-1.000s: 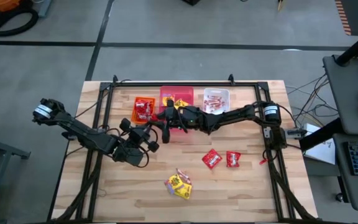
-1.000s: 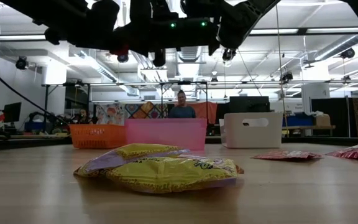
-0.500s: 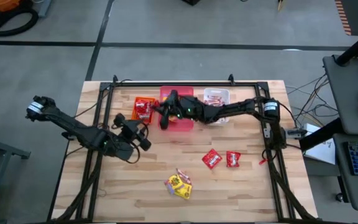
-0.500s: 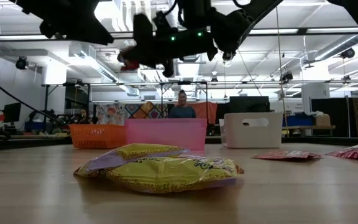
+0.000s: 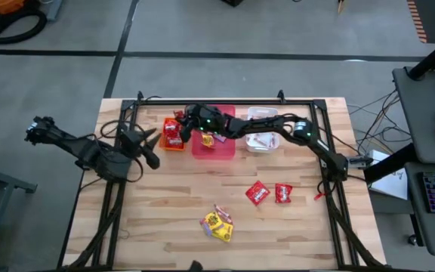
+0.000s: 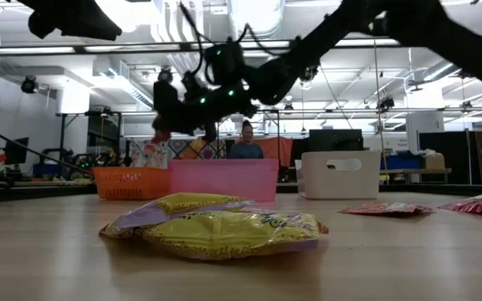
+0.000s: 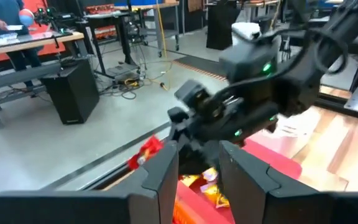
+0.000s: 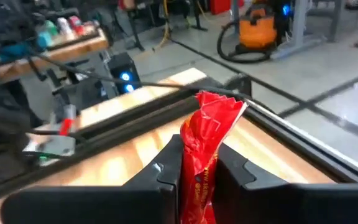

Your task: Organize candy in baskets

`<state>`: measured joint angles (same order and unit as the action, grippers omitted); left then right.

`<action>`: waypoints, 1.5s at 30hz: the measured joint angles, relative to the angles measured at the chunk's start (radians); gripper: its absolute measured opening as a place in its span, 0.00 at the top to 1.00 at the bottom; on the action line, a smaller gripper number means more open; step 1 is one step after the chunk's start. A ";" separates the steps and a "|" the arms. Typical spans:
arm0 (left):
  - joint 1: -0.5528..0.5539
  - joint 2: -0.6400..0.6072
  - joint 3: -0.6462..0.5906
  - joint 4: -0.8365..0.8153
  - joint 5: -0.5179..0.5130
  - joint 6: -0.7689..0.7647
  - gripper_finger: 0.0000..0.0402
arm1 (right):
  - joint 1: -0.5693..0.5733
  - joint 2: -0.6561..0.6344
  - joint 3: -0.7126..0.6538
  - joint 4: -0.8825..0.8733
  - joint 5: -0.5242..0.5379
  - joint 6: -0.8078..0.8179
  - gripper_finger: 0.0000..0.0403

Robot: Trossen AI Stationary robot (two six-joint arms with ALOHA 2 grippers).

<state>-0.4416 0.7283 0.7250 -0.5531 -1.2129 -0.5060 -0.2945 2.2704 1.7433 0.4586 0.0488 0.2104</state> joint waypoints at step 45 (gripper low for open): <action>0.000 0.002 -0.028 -0.054 0.108 -0.019 0.75 | -0.011 0.164 0.579 -0.928 0.084 -0.069 0.51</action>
<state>-0.4414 0.7306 0.6968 -0.6066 -1.1053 -0.5255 -0.3059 2.4340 2.3221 -0.4699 0.1327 0.1412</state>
